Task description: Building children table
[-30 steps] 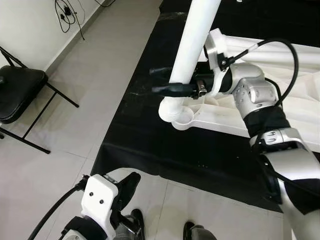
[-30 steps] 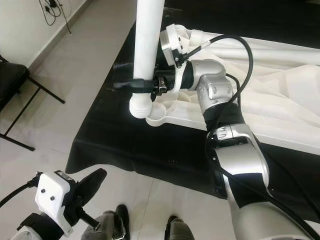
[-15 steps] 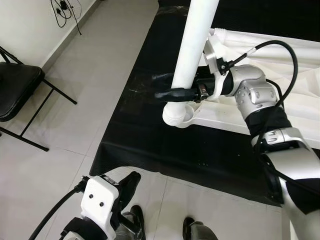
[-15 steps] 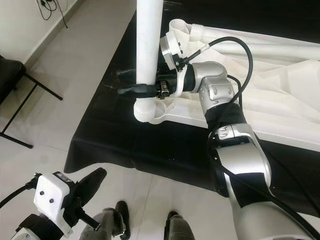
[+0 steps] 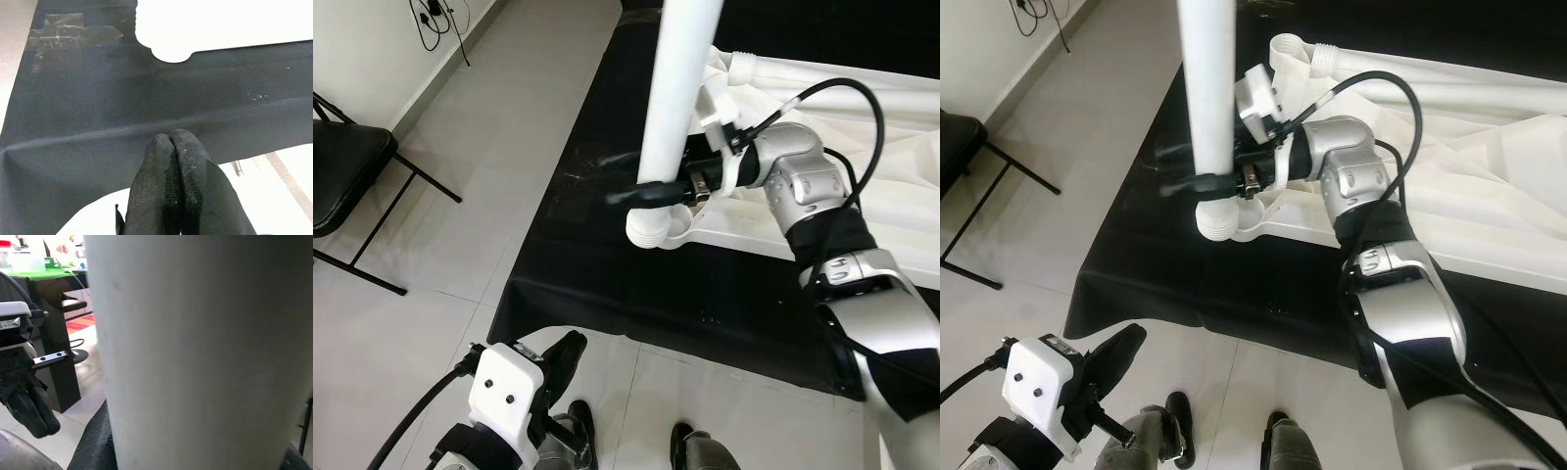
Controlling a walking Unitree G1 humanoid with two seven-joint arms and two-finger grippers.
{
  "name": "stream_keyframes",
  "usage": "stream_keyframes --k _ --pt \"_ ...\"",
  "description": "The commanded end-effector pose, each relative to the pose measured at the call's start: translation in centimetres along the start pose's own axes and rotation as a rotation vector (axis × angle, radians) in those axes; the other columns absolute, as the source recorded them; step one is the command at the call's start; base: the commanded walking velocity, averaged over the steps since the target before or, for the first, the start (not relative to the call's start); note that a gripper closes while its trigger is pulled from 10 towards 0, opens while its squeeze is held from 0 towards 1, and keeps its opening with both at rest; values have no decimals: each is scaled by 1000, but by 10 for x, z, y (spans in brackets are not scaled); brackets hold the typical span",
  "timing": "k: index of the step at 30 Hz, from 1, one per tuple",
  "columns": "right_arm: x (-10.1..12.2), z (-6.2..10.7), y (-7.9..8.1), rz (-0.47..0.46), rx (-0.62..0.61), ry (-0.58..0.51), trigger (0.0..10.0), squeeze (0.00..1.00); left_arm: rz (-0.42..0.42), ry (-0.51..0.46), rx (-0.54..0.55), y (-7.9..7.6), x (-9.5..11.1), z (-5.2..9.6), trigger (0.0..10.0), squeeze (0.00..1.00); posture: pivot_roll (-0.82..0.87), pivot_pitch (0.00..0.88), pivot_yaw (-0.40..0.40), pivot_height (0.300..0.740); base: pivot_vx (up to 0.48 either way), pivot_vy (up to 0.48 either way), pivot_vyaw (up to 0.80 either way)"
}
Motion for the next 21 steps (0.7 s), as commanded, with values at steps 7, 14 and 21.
stream_keyframes --k 7,14,21 --pt "-12 -15 10 -36 49 -2 10000 0 13 10 16 3 -5 1 10000 0 69 359 -7 740 0 0 0" --pt "-11 -21 11 -35 58 -22 10000 0 15 6 18 3 -4 0 10000 0 64 357 -9 740 0 0 0" --pt "-9 -23 10 -30 53 -28 10000 0 15 1 17 3 -4 -1 10000 0 60 355 -11 740 0 0 0"
Point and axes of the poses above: a point about 5 cm out from each wrist's last joint towards the gripper, its own z axis pointing back from the gripper into the wrist, its own x axis along the axis of the wrist's last joint, y = z × x, the point moved 4 cm from there along -z, pointing out of the wrist towards the gripper, and after that the axes turned 15 degrees about z, right-handed, at the moved point
